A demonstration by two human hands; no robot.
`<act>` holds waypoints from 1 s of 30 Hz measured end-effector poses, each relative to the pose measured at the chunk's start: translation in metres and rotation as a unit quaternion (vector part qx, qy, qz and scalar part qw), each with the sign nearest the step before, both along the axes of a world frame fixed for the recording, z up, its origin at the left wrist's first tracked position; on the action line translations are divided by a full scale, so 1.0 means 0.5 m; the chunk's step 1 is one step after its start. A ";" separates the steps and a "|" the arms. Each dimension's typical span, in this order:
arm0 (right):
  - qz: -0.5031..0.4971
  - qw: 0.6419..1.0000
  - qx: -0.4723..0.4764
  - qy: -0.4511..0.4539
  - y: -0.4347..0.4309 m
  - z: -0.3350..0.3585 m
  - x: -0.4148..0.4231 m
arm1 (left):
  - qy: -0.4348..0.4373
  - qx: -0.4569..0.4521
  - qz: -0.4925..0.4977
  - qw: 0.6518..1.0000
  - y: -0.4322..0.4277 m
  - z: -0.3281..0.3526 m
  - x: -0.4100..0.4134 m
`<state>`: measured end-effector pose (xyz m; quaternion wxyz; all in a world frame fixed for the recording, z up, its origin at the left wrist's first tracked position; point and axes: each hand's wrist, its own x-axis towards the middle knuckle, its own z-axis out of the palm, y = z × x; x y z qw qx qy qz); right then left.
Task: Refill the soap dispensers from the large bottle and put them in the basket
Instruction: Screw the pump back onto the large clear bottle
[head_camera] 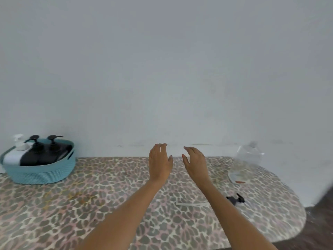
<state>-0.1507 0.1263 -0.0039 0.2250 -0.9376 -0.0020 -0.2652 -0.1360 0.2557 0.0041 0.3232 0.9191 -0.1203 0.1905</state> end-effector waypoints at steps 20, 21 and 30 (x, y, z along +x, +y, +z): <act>-0.238 0.945 0.222 -0.045 -0.434 -0.076 -0.094 | 0.198 -0.099 -0.222 0.950 -0.452 -0.048 -0.004; -0.226 0.941 0.250 -0.029 -0.444 -0.081 -0.089 | 0.217 -0.112 -0.228 0.942 -0.463 -0.048 0.000; -0.143 0.924 0.352 0.035 -0.469 -0.098 -0.044 | 0.308 -0.199 -0.276 0.889 -0.505 -0.042 0.030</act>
